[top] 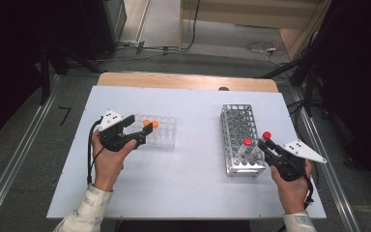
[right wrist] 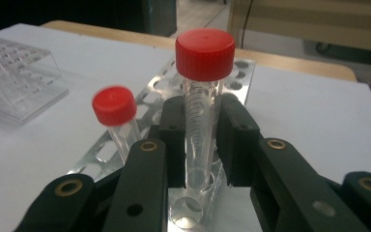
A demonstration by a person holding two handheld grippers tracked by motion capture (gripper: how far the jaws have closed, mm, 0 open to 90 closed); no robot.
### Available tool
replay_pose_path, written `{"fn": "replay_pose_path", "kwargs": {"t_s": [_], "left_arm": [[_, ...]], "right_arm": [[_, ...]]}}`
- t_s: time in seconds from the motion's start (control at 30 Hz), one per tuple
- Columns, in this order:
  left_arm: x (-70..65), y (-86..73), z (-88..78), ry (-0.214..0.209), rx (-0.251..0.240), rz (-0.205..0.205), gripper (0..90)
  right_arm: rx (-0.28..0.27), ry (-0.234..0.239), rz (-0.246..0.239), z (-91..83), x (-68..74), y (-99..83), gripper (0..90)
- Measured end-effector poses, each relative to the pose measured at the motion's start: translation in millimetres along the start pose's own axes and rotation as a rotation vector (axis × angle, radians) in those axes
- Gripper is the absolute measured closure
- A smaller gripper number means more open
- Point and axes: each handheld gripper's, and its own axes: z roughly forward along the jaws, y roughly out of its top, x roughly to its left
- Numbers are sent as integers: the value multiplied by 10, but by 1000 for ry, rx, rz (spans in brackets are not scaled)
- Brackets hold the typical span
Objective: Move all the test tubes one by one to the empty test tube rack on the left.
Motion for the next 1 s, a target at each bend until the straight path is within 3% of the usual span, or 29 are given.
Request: {"fn": "replay_pose_path", "kwargs": {"t_s": [0.23, 0.4, 0.67, 1.0], "left_arm": [[-4, 3, -7, -4, -4, 1, 258], [-4, 4, -11, -2, -5, -2, 258], [-2, 6, -14, -2, -7, -4, 257], [-6, 6, -14, -5, -6, -5, 258]], "right_arm": [[-56, 10, -2, -219, 62, 165, 712], [-63, 19, -3, -318, 94, 211, 713], [-56, 41, -2, -372, 126, 216, 713], [-48, 94, -32, -364, 313, 246, 713]]}}
